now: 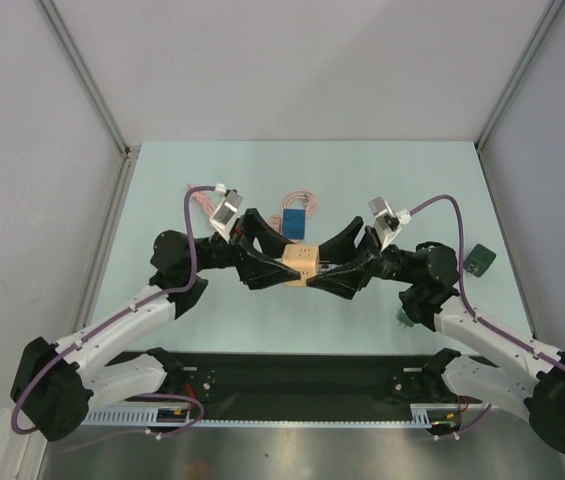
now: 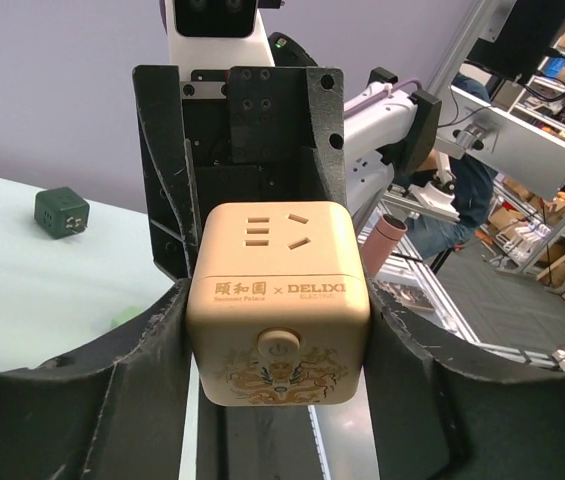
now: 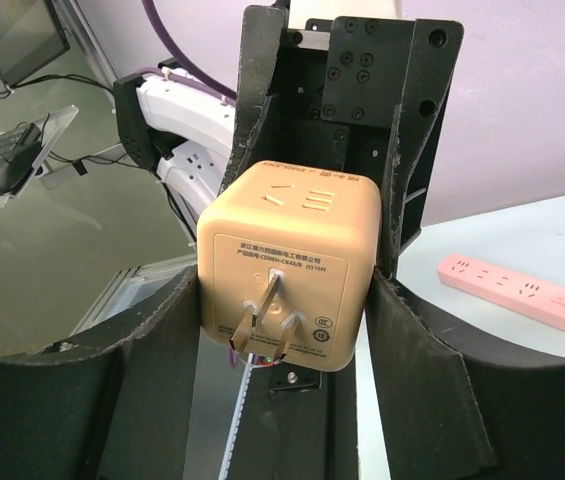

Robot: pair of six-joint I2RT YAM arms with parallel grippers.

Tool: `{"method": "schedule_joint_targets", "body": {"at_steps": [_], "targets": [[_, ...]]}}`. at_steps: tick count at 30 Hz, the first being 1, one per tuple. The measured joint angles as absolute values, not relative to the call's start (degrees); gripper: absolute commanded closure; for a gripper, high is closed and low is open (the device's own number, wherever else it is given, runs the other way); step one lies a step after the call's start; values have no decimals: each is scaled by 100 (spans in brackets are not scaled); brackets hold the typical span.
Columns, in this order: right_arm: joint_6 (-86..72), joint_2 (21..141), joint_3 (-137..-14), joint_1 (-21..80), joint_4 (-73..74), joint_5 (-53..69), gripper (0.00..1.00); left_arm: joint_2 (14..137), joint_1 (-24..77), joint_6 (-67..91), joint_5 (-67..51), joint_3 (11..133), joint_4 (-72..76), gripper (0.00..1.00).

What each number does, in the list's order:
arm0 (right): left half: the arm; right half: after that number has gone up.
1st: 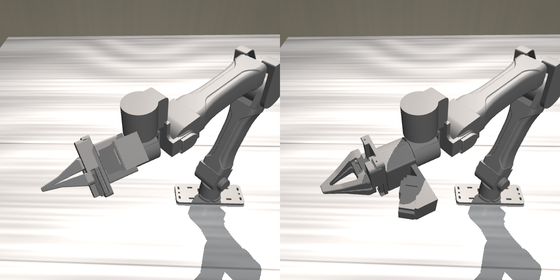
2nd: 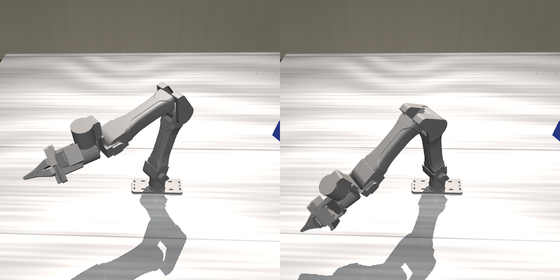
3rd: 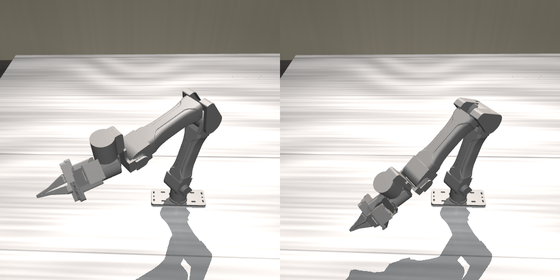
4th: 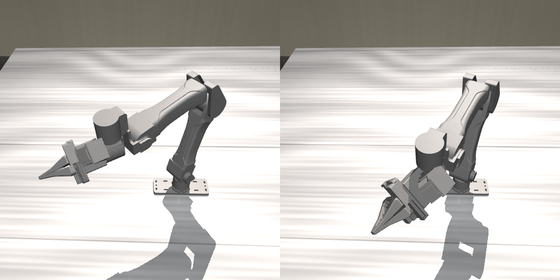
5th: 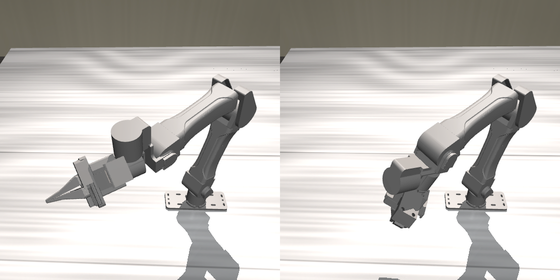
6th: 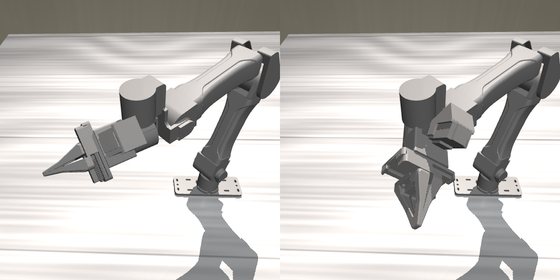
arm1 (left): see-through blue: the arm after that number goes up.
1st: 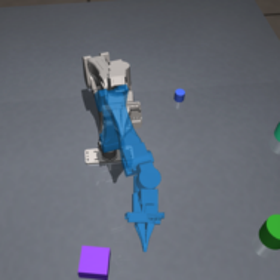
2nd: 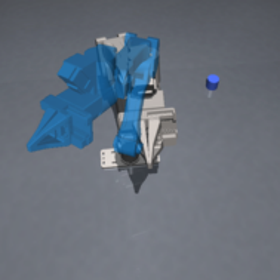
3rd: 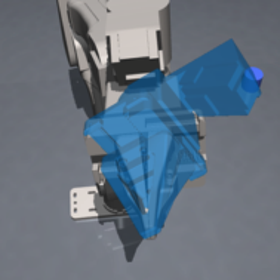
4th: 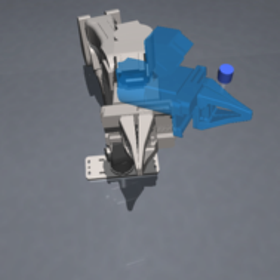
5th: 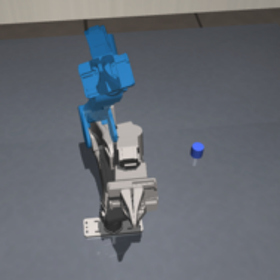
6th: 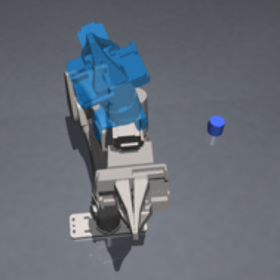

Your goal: Insert the plug

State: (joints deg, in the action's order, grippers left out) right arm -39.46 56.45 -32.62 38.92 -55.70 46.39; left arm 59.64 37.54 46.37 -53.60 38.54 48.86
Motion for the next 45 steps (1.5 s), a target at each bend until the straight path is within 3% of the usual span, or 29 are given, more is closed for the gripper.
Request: {"method": "schedule_joint_targets", "body": {"at_steps": [2, 3, 5, 6, 8, 9, 11, 16, 23, 25, 28, 32, 41, 45], "targets": [[-4018, 5706, -3260, 3826, -5649, 4687, 80, 6027, 3754, 4657, -5330, 3835, 5004, 93], [-4062, 5732, -3258, 3780, -5695, 4722, 69, 6058, 3754, 4659, -5312, 3835, 5026, 100], [-4163, 5769, -3245, 3693, -5765, 4799, 47, 6101, 3754, 4659, -5282, 3835, 5026, 100], [-4211, 5769, -3223, 3645, -5771, 4816, 31, 6112, 3756, 4650, -5258, 3837, 4954, 100], [-4287, 5714, -3157, 3566, -5693, 4814, 18, 6110, 3780, 4523, -5183, 3841, 4709, 100], [-4303, 5642, -3140, 3535, -5498, 4775, 5, 6110, 3793, 4383, -5098, 3861, 4484, 100], [-4189, 5411, -3127, 3522, -4930, 4633, 0, 6114, 3833, 3986, -4925, 3990, 3868, 100], [-3677, 4528, -3127, 3564, -3181, 3979, 0, 6200, 4112, 2840, -4602, 4689, 1977, 100], [-3597, 3454, -3433, 3428, -316, 1288, 4, 6307, 4112, 1319, -3496, 5631, -386, 100], [-3653, 3573, -3634, 3376, 392, 502, 9, 6394, 4112, 1004, -3041, 5852, -862, 100], [-3597, 4141, -3874, 3153, 1111, -368, 24, 6506, 4112, 698, -2576, 5999, -1271, 100], [-3356, 5478, -4152, 2491, 1553, -637, 41, 6744, 4112, 305, -2051, 6163, -1695, 99], [-2624, 8053, -5151, 1752, 1678, 211, 49, 7470, 4386, -878, -941, 6698, -2379, 100], [-2265, 8519, -5312, 1754, 1608, 565, 58, 7502, 4536, -1238, -937, 6751, -2491, 100]]}}
